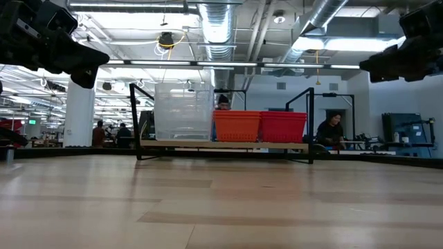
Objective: Stack baskets on shelf by color
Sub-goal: Return to Home Position
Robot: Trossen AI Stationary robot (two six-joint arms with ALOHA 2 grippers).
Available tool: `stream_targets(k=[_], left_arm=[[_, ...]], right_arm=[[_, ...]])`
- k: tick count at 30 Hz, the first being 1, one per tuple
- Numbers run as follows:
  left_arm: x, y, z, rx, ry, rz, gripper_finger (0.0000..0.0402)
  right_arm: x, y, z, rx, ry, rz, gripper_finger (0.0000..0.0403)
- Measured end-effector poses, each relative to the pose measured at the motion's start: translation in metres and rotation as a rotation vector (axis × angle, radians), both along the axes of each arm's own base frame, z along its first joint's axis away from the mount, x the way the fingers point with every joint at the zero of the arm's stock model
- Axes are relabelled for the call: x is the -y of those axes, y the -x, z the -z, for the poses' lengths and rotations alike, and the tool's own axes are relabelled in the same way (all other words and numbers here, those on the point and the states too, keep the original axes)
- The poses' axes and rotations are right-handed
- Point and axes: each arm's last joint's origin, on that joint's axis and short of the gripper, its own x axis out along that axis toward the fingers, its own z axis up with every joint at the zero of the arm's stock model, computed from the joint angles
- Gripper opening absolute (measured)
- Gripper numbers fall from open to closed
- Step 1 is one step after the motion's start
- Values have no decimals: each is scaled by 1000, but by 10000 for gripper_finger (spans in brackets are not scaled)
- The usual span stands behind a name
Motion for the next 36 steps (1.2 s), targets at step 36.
stream_targets(k=[36], left_arm=[[-2,0,1,-5,1,-65,0]], right_arm=[[1,0,2,-27,42,21,43]])
